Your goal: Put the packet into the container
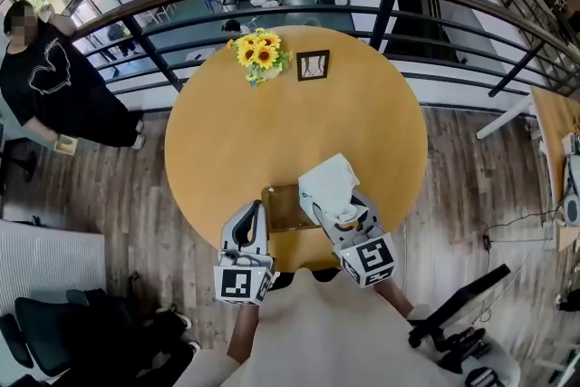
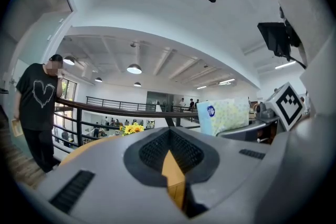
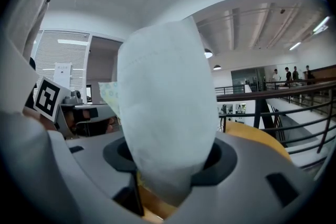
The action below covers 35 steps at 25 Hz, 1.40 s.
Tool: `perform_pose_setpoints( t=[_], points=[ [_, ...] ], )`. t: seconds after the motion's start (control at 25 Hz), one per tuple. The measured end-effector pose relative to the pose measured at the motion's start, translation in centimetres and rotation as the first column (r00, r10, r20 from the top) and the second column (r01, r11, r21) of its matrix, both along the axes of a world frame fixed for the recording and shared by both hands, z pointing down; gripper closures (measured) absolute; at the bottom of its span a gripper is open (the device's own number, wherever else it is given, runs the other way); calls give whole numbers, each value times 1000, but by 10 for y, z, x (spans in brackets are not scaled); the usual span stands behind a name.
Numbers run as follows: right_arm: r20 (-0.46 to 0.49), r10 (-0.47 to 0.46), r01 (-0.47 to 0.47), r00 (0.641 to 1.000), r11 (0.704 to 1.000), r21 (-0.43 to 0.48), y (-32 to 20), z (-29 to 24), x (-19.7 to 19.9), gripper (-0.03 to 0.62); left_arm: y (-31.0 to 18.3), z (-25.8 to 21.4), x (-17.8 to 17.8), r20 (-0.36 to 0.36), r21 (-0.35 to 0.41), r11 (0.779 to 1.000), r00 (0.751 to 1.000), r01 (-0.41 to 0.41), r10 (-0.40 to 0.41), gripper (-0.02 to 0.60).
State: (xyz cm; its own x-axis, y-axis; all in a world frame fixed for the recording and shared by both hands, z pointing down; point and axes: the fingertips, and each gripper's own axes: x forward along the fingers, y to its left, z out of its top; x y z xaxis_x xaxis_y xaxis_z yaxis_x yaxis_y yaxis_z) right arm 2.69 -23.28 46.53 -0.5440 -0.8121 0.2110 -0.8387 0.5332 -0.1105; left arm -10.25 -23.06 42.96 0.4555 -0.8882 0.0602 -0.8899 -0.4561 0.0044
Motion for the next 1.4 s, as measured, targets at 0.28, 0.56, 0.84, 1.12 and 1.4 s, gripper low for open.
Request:
perform_pose_setpoints(
  t=[0.28,0.56,0.84,1.12,1.4],
  points=[
    [-17,29,-30,999,997,-74,12,17,-2,342,2,16,-10,-3,-65,998,1000,-15,15,577],
    [-32,35,-40,999,985,-169,30,44,-2,342,14,43,-6,-12,-154,987,999,-37,36,577],
    [-103,-7,-16,995,976,-219,45,66,-8,342,23,67,-14,-24,-221,975,999,-28,23,577],
    [-516,-95,67,851,995,-73,46,75,-19,342,24,72,-24,-41,-237,971,999,-11,1,577],
    [-934,-100,374,343,927,38,64,100,-30,342,22,64,-28,-56,-215,977,998,-5,-8,577]
  ],
)
